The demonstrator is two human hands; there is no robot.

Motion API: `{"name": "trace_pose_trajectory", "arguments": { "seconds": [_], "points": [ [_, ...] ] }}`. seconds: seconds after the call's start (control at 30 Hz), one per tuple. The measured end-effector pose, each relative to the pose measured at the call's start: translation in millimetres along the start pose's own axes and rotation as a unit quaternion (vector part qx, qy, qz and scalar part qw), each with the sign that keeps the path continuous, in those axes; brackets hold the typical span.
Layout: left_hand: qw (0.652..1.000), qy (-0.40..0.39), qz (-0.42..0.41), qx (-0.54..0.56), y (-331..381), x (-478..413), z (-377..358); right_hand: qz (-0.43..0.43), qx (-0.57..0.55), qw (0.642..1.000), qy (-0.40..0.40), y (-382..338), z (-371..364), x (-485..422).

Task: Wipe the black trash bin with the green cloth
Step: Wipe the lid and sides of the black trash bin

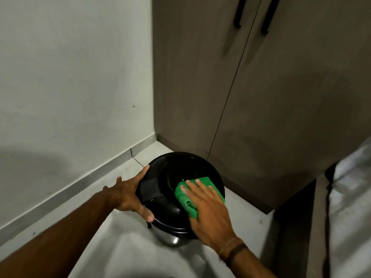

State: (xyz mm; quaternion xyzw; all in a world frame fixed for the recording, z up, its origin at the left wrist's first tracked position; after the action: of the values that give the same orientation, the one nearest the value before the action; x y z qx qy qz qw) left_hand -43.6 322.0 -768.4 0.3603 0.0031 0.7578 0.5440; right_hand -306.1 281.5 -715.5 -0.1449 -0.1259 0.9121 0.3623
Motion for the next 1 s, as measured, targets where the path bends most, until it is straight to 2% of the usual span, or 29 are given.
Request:
{"name": "trace_pose_trajectory", "arguments": {
  "seconds": [0.1, 0.2, 0.23, 0.33, 0.43, 0.53, 0.67, 0.87, 0.93, 1.0],
  "points": [
    [1.000, -0.011, -0.004, -0.015, 4, 3, 2, -0.093, -0.041, 0.995, 0.021, 35, 12, -42],
    [1.000, -0.012, 0.016, -0.022, 5, 8, 4, -0.196, -0.121, 0.973, -0.005, 52, 18, -106],
    [0.999, -0.011, 0.020, -0.022, 6, 10, 4, -0.201, -0.121, 0.972, -0.016, 47, 19, -125],
    [0.999, -0.004, 0.024, -0.021, 7, 11, 5, -0.129, -0.075, 0.988, -0.045, 8, 6, -158],
    [0.999, -0.015, 0.037, -0.033, 7, 10, 5, -0.005, -0.063, 0.997, -0.046, -42, -9, -155],
    [0.996, -0.020, 0.064, -0.052, 5, 10, 5, 0.074, -0.045, 0.993, -0.074, -72, -27, -121],
    [0.998, 0.009, 0.041, -0.056, 6, 9, 4, 0.139, -0.041, 0.986, -0.087, -90, -34, -51],
    [0.999, 0.008, 0.036, -0.012, 10, 15, 4, 0.150, -0.020, 0.987, -0.045, -49, -16, 36],
    [1.000, 0.007, 0.028, -0.010, 12, 16, 5, 0.105, -0.083, 0.991, 0.004, -20, -2, 44],
    [1.000, 0.007, 0.024, -0.014, 12, 16, 6, 0.018, -0.120, 0.991, 0.055, 9, 8, 33]
  ]
}}
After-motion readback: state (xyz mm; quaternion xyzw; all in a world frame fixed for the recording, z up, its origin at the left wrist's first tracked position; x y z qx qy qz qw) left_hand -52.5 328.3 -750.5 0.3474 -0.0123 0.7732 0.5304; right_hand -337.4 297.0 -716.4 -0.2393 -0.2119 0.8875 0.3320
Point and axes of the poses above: each hand's wrist, its own x-axis away from the middle knuckle, its own z-axis out of the back of the hand, y = z × x, the point moved 7 cm from there along -x, towards the middle knuckle, and after that the axes turned 3 degrees about -x, right-handed, at the moved point
